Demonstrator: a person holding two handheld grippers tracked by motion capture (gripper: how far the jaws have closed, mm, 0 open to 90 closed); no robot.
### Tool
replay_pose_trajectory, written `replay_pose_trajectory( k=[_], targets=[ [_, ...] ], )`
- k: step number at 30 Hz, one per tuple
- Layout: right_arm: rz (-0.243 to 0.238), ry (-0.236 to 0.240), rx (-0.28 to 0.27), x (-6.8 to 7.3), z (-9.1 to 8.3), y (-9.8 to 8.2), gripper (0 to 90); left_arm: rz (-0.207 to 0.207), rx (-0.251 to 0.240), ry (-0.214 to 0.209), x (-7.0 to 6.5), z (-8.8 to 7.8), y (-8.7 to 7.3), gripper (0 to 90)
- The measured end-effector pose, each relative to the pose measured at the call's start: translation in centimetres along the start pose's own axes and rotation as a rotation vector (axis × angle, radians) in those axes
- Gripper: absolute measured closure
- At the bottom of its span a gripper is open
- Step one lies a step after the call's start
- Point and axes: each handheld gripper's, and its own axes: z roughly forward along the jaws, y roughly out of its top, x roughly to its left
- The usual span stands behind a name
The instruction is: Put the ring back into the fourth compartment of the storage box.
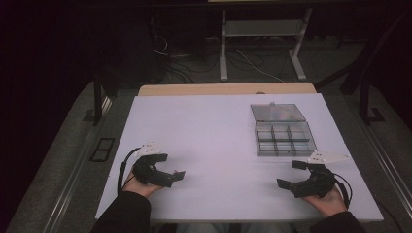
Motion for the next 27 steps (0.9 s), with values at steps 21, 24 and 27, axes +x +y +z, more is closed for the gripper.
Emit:
replay_pose_trajectory(
  k=[21,24,27],
  targets=[
    [-0.012,0.005,0.028,0.1,0.3,-0.1,0.2,0.006,0.138,0.01,1.1,1.5,-0.2,0.0],
    [-0.012,0.005,0.03,0.1,0.3,-0.1,0.2,0.003,0.159,0.016,1.1,1.7,-0.1,0.0],
    [-0.013,0.006,0.032,0.2,0.3,-0.1,0.2,0.012,0.18,0.023,1.3,1.7,-0.1,0.0]
  ],
)
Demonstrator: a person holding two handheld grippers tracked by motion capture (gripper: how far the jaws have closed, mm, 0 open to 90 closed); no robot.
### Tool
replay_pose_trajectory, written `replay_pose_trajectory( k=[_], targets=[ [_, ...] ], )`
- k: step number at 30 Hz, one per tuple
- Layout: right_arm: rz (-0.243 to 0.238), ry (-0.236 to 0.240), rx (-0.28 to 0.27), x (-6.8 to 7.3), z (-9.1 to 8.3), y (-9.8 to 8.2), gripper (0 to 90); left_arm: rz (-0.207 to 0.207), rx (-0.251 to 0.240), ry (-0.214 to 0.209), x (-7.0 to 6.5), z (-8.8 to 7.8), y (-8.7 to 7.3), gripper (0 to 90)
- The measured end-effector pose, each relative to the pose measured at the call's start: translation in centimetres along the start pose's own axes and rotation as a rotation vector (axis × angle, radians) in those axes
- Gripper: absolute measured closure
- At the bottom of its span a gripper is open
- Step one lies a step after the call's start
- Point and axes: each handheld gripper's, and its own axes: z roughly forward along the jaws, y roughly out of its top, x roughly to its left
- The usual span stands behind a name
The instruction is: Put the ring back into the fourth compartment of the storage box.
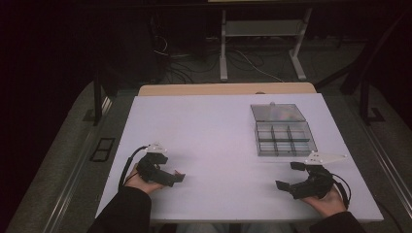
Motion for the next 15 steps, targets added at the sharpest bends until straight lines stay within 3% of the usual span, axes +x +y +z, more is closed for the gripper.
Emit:
replay_pose_trajectory(
  k=[5,15],
  targets=[
    [0.001,0.0,0.006,0.02,0.03,0.0,0.2,0.002,0.031,0.02,0.23,0.04,0.1,0.2],
    [0.002,0.0,0.008,0.03,0.04,-0.01,0.2,-0.01,0.035,0.025,0.44,-0.13,0.09,15.1]
  ],
)
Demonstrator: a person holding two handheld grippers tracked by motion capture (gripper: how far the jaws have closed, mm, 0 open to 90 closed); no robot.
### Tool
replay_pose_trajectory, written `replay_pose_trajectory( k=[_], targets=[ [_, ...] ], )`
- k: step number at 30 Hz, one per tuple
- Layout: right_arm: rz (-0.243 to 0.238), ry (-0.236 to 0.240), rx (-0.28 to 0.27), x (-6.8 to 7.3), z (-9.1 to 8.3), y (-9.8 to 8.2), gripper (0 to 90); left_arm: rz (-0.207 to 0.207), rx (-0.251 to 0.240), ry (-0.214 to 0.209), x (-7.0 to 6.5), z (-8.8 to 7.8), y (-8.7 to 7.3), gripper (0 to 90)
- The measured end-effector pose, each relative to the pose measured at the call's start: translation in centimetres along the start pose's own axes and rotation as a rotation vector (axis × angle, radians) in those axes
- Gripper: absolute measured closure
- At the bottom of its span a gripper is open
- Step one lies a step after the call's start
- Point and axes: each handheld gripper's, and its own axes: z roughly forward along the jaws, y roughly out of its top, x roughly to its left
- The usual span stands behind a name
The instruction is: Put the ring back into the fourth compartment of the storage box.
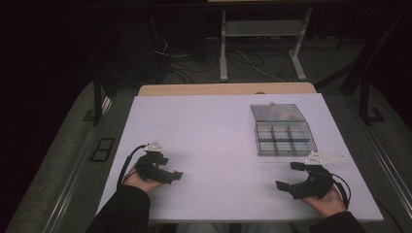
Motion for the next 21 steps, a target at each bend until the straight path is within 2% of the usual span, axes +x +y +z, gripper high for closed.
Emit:
replay_pose_trajectory(
  k=[17,21],
  targets=[
    [-0.001,0.0,0.003,0.01,0.02,-0.03,0.2,0.011,0.021,-0.028,0.18,0.23,0.0,39.6],
    [-0.001,0.0,0.003,0.01,0.02,-0.03,0.2,0.019,0.022,-0.035,0.11,0.26,0.0,48.9]
  ],
)
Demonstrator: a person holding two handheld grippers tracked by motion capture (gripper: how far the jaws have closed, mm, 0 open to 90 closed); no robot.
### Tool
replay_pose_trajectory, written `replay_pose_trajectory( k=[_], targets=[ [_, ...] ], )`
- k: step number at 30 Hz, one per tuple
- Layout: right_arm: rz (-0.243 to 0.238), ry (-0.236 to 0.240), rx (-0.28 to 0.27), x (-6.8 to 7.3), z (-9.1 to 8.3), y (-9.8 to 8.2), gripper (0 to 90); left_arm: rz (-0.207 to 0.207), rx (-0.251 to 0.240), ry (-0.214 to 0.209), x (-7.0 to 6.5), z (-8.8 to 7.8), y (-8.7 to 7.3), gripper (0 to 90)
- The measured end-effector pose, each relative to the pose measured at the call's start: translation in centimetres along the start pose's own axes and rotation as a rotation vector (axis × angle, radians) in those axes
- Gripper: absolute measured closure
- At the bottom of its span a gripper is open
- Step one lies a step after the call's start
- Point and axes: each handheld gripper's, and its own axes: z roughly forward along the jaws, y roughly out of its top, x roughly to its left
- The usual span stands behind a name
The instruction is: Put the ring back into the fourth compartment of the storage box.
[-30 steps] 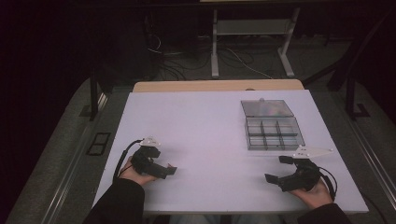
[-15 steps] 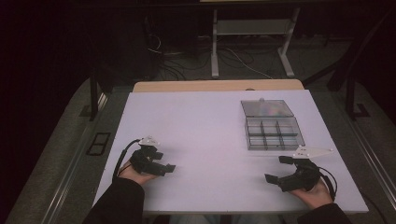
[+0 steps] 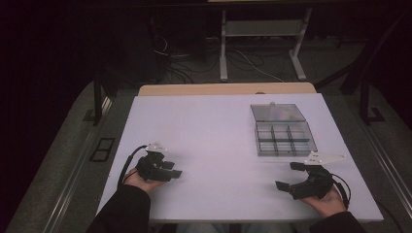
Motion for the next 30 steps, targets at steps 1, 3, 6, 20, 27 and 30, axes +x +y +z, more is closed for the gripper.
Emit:
replay_pose_trajectory(
  k=[1,3,6,20,27,30],
  targets=[
    [0.0,0.0,0.0,-0.01,0.0,0.0,0.2,0.001,0.001,-0.001,0.0,0.03,0.0,50.0],
    [0.0,0.0,0.0,0.0,0.0,0.0,0.2,0.007,0.011,-0.001,0.03,0.1,0.02,51.4],
    [-0.003,-0.001,-0.001,-0.01,0.02,-0.01,0.2,0.002,0.012,0.0,-0.04,0.28,0.01,55.0],
    [-0.003,0.0,0.0,-0.02,0.0,-0.01,0.2,0.004,0.036,-0.011,-0.04,0.58,0.03,65.9],
    [-0.004,0.0,-0.001,-0.02,0.0,-0.01,0.2,0.012,0.049,-0.021,0.1,0.58,0.02,69.0],
    [-0.004,0.0,-0.001,-0.02,0.0,-0.02,0.2,0.006,0.047,-0.029,0.17,0.56,0.0,69.8]
  ],
)
